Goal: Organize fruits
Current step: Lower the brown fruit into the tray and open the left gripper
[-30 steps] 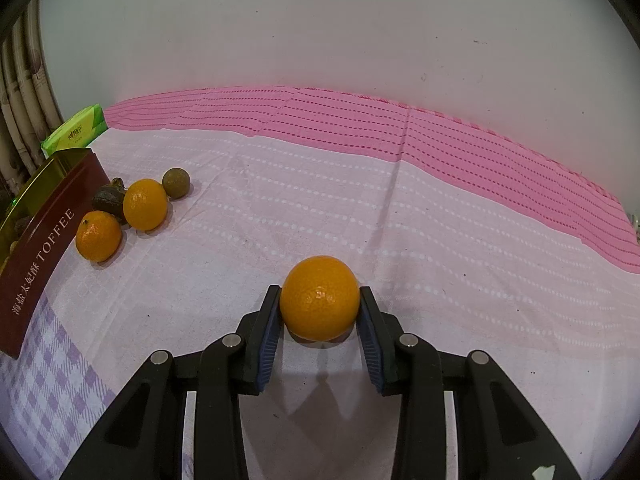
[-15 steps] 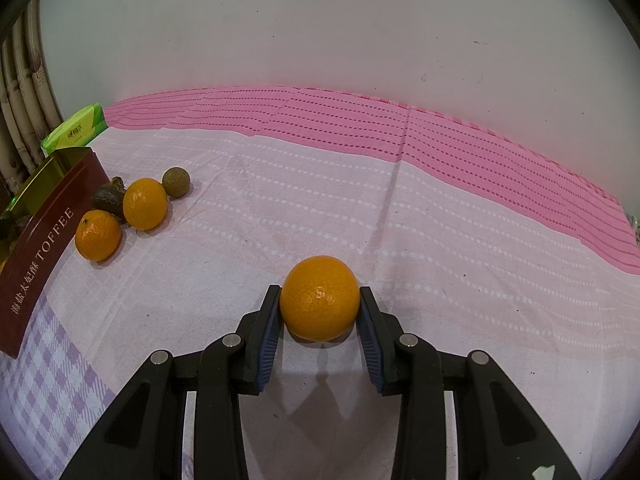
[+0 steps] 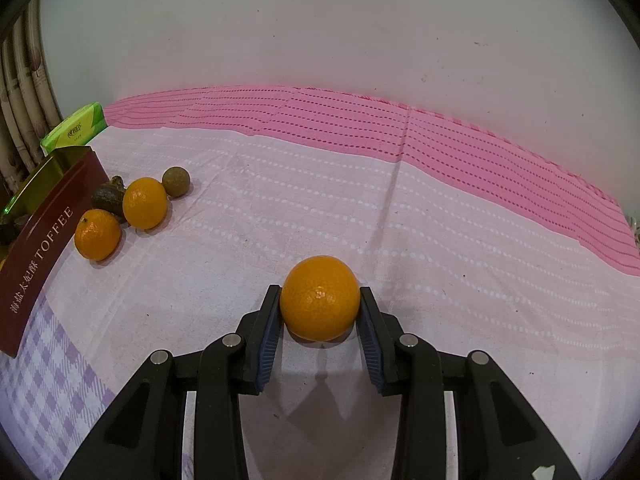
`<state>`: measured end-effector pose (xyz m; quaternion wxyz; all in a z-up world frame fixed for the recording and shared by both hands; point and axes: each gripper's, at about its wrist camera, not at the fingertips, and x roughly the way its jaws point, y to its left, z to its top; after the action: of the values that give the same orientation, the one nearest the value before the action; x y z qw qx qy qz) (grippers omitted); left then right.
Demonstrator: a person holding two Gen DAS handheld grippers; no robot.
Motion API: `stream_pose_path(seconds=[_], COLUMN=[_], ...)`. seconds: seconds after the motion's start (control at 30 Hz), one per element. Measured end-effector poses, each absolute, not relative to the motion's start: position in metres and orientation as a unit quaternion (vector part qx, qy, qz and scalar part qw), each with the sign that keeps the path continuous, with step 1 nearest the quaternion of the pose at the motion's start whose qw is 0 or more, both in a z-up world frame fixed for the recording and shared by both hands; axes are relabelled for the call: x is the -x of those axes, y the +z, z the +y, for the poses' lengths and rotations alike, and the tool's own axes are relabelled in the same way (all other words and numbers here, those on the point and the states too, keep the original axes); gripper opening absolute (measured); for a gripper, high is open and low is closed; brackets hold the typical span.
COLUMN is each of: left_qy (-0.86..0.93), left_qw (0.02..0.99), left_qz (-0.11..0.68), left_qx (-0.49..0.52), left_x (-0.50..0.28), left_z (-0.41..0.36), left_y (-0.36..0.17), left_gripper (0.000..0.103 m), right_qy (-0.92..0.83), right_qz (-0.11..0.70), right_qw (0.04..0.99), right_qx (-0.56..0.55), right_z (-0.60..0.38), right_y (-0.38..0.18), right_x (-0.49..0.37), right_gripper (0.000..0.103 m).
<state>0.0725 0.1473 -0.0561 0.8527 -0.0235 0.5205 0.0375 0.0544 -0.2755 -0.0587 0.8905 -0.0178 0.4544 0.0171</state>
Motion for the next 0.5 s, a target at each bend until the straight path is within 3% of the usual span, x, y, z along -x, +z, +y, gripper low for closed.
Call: stream_pose_path(seconds=[0.5], left_qy=[0.042], left_qw=[0.848], left_qz=[0.527], left_qx=[0.026], left_x=[-0.0703], left_z=[0.1497], left_y=[-0.0578], left_gripper=[0.040], right_qy=[0.017], right_qz=[0.454], right_qw=[0.891], right_qx=[0.018], right_z=[-0.2751], right_y=[-0.0584], right_x=[-0.0543], right_gripper=[0.035])
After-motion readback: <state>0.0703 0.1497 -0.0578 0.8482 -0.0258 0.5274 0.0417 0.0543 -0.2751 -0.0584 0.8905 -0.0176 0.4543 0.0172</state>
